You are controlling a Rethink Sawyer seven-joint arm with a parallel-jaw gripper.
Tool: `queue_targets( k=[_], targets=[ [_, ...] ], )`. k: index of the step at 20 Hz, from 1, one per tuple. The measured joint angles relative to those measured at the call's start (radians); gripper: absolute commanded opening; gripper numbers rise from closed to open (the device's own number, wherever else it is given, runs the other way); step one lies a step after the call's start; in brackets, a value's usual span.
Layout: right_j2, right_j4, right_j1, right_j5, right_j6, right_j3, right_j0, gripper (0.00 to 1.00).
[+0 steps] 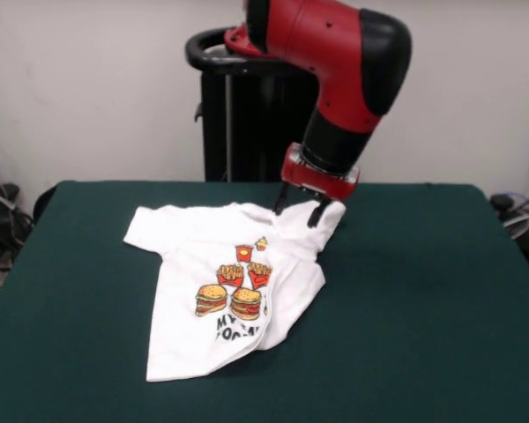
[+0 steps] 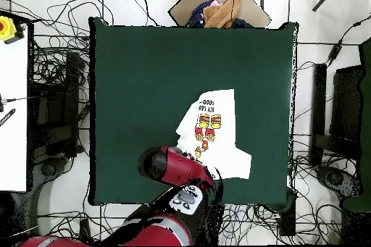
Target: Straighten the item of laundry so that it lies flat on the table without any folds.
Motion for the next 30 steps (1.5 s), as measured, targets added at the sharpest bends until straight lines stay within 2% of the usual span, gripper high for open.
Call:
queue_targets(
  k=[11,21,26,30],
  targets=[
    [-0.058,0.018,0.052,-0.012,0.000,-0.032,0.025,1.00],
    [-0.061,0.020,0.098,-0.133,0.000,-0.069,-0.040,1.00],
    [-0.061,0.026,0.122,-0.150,0.000,-0.107,-0.071,1.00],
    [-0.075,0.041,0.138,-0.138,0.000,-0.144,-0.055,1.00]
  ],
)
